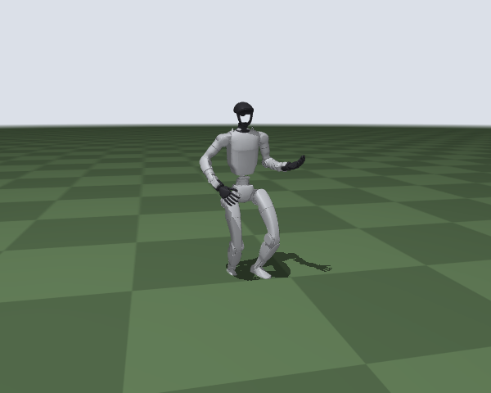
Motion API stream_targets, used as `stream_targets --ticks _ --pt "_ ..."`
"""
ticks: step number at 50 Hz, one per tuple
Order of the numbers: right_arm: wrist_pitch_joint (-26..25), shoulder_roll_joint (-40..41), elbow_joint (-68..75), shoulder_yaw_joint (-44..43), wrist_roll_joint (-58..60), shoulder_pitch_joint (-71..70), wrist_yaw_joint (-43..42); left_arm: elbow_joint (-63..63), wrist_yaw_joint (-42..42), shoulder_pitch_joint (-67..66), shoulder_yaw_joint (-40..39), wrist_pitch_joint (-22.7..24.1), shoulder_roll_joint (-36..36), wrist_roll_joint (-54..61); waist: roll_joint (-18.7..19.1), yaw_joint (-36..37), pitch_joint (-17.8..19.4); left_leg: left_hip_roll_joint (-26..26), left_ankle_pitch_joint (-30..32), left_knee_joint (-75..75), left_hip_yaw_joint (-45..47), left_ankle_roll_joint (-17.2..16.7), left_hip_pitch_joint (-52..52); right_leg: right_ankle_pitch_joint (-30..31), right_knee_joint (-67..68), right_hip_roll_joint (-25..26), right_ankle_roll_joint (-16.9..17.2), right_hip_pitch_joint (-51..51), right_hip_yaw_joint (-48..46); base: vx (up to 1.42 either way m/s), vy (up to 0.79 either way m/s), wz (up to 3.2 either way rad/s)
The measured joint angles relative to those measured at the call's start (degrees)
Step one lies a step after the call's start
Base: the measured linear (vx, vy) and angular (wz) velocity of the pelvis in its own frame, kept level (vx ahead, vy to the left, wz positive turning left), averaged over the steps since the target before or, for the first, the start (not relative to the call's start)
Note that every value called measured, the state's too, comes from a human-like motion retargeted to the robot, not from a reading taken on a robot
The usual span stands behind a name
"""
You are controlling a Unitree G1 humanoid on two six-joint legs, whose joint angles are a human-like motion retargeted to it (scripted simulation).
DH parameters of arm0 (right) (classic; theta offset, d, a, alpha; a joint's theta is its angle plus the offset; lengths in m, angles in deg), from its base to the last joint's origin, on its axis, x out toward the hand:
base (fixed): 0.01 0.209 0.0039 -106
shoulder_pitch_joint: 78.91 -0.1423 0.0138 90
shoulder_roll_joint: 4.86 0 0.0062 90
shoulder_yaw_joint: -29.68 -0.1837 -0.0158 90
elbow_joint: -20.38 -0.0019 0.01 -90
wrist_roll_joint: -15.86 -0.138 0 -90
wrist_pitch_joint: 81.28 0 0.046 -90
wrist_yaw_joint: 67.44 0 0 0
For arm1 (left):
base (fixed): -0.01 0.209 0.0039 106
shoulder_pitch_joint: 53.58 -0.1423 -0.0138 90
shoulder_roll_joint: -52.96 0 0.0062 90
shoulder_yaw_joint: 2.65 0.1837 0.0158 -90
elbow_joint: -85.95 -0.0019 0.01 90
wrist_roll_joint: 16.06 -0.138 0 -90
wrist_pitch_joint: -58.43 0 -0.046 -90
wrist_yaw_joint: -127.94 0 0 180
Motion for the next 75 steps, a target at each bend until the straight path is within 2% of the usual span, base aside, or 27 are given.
stream_targets --ticks 4,7,11,15,19,24,27,29,34,38,40,43,46,48,50,53,55,59,63,65,68,72,75 --pt "-0.3 0.6 0.9 1.7 1.5 -3.9 -0.4 -8.5 0.5 -6.0 4.7 -5.1 -0.4 -3.2 4.6 3.8 1.0 7.0 -1.2 14.8 -5.4 0.3 7.4 4.8 -6.2 6.6 -1.4 1.9 -0.7 -0.31 -0.05 -0.20" --pt "-0.2 1.3 0.5 3.0 2.7 -7.2 -1.9 -15.3 1.0 -10.6 9.6 -8.8 -1.0 -6.0 7.0 4.6 0.7 9.2 0.6 16.8 -7.2 -1.5 16.0 7.8 -8.5 9.0 -1.8 2.1 -1.9 -0.34 0.01 0.08" --pt "0.1 2.3 0.0 3.5 3.2 -11.9 -5.1 -21.4 1.9 -15.5 14.6 -11.6 -2.0 -7.2 9.6 3.4 -0.4 9.0 1.9 9.0 -6.9 -5.2 27.2 11.0 -10.2 10.4 -1.9 0.9 -3.7 -0.34 0.08 0.26" --pt "0.6 2.9 -0.1 2.6 2.7 -15.7 -8.2 -21.9 2.9 -18.0 17.8 -11.9 -2.4 -6.0 10.4 1.0 -0.9 6.2 -2.7 -5.0 -4.2 -6.4 35.0 12.8 -9.1 8.4 -0.7 -2.7 -5.4 -0.33 0.13 0.41" --pt "1.2 3.7 0.6 0.6 1.4 -16.7 -10.0 -17.0 2.9 -17.4 19.2 -10.8 -1.4 -4.3 7.9 -1.5 -0.8 0.9 -8.7 -19.9 -0.4 -3.6 38.3 14.4 -6.7 2.7 2.0 -7.9 -5.7 -0.35 0.17 0.47" --pt "1.7 5.0 1.9 -1.6 0.2 -14.2 -10.0 -8.6 0.0 -13.9 18.0 -7.0 0.6 -4.3 2.3 -3.8 -0.6 -7.8 -9.0 -37.7 2.6 1.4 39.2 18.5 -5.4 -5.4 6.1 -15.5 -3.1 -0.40 0.19 0.35" --pt "1.5 5.7 3.2 -2.6 0.4 -11.8 -9.7 -4.9 -3.0 -11.1 16.2 -4.5 2.0 -6.8 0.3 -5.1 0.2 -10.7 -8.2 -42.6 3.2 3.1 38.0 21.7 -4.6 -6.8 9.7 -19.9 1.2 -0.42 0.17 0.31" --pt "1.1 6.1 4.5 -2.9 0.7 -10.0 -9.5 -3.5 -5.1 -9.6 14.6 -3.3 2.9 -9.0 -0.6 -5.8 1.0 -11.5 -8.0 -42.3 3.7 3.5 36.4 20.1 -3.4 -6.6 11.3 -22.4 4.5 -0.43 0.12 0.21" --pt "-0.4 6.5 8.9 -3.6 1.7 -6.3 -7.8 -2.4 -8.6 -7.4 10.0 -2.7 5.4 -14.7 -3.2 -7.1 1.6 -13.2 -8.1 -38.8 4.3 4.2 31.2 13.2 10.6 -10.1 9.1 -24.4 5.7 -0.39 0.05 0.19" --pt "-0.9 6.0 11.3 -4.4 2.7 -4.0 -5.7 -3.6 -10.3 -6.8 6.3 -3.9 6.7 -18.9 -6.4 -7.7 0.5 -16.0 -7.7 -34.5 4.1 4.8 25.9 7.1 26.2 -14.1 6.7 -20.5 6.8 -0.40 -0.04 0.39" --pt "-0.9 5.8 12.0 -4.9 3.0 -3.0 -4.8 -4.4 -11.2 -6.7 4.6 -4.4 7.0 -20.9 -8.3 -7.6 -0.6 -17.5 -6.9 -32.2 4.1 5.3 22.7 5.3 30.4 -15.1 7.0 -16.7 7.8 -0.43 -0.09 0.55" --pt "-1.0 5.4 12.1 -5.5 3.1 -1.9 -3.1 -5.7 -12.4 -5.7 2.4 -4.9 7.5 -23.4 -10.2 -6.9 -2.8 -18.6 -4.6 -31.1 3.6 6.0 18.1 3.8 28.1 -14.1 8.2 -10.4 9.0 -0.43 -0.10 0.61" --pt "-1.1 4.8 11.5 -5.3 3.2 -0.9 -1.7 -6.8 -12.3 -5.2 0.8 -4.7 7.3 -24.1 -10.5 -4.7 -3.3 -17.0 -4.0 -26.1 3.7 5.3 12.7 -0.1 19.0 -10.9 7.0 -4.2 9.5 -0.46 -0.14 0.41" --pt "-1.1 4.2 10.5 -4.8 3.4 -0.9 -0.8 -7.3 -11.6 -4.9 -0.2 -4.2 7.0 -23.7 -8.9 -2.7 -3.0 -13.7 -4.2 -21.2 3.4 3.9 8.0 -4.1 12.1 -7.6 4.1 -2.5 8.5 -0.49 -0.16 0.24" --pt "-1.1 3.3 9.4 -4.0 3.6 -1.4 0.0 -7.6 -10.3 -4.7 -0.9 -3.5 6.7 -23.2 -6.5 -0.8 -2.4 -9.0 -2.6 -15.5 3.7 1.1 2.5 -5.2 7.1 -3.9 1.9 -3.0 7.0 -0.50 -0.16 0.34" --pt "-1.1 2.0 8.0 -2.7 4.4 -2.4 0.6 -7.9 -8.5 -5.8 -1.3 -3.0 6.5 -23.3 -4.4 1.2 -1.6 -2.0 -4.8 -3.4 4.8 1.2 -3.4 -5.4 5.0 -0.9 0.3 -5.2 4.5 -0.49 -0.14 0.56" --pt "-1.2 1.5 7.5 -2.0 5.4 -3.0 0.7 -8.5 -7.8 -7.6 -1.3 -3.4 6.5 -23.9 -3.7 2.3 -1.3 2.2 -5.8 6.6 4.7 2.6 -4.6 -5.9 6.1 -0.3 -0.8 -6.9 3.0 -0.48 -0.12 0.60" --pt "-1.7 1.8 7.3 -1.2 8.8 -6.1 0.4 -13.4 -6.4 -11.2 -0.4 -6.5 6.8 -26.3 -1.3 4.5 -2.8 11.1 -5.1 21.9 0.9 4.3 0.0 -3.9 3.8 2.5 -3.3 -9.0 -0.5 -0.43 -0.07 0.59" --pt "-2.0 4.1 7.8 -1.5 11.6 -9.6 -2.7 -22.1 -4.4 -16.3 2.9 -9.5 4.9 -27.5 1.4 5.4 -4.5 14.1 -2.2 15.5 -0.1 0.2 13.8 0.2 -0.2 4.3 -3.6 -9.1 -4.2 -0.39 0.07 0.65" --pt "-2.0 5.1 8.2 -2.2 12.5 -12.3 -4.8 -26.2 -3.0 -19.0 4.8 -10.4 3.3 -27.4 2.6 5.6 -5.6 12.8 -2.1 6.0 0.9 -2.6 20.2 2.4 -2.2 4.1 -3.0 -9.9 -6.0 -0.36 0.15 0.73" --pt "-2.1 5.5 8.8 -2.8 14.1 -18.2 -7.7 -30.7 -0.2 -22.7 7.4 -11.7 0.7 -25.9 1.8 5.5 -7.0 6.3 -4.7 -10.8 3.2 -4.3 26.1 3.5 -1.4 -0.8 -1.2 -13.4 -7.9 -0.32 0.18 0.93" --pt "-2.3 4.6 7.6 -3.7 16.7 -26.1 -10.7 -33.3 2.7 -27.1 10.0 -12.8 -1.9 -24.2 -2.5 5.3 -8.1 -4.5 -8.1 -29.1 6.4 -1.4 28.3 2.1 6.0 -12.4 1.1 -22.3 -8.5 -0.31 0.19 1.06" --pt "-2.1 4.1 5.7 -4.5 17.7 -29.5 -12.2 -34.1 3.6 -29.8 10.9 -13.0 -3.0 -23.4 -5.2 5.1 -8.4 -11.1 -8.0 -38.7 7.2 1.2 28.8 2.2 12.3 -20.1 2.0 -29.0 -7.3 -0.24 0.18 0.88"
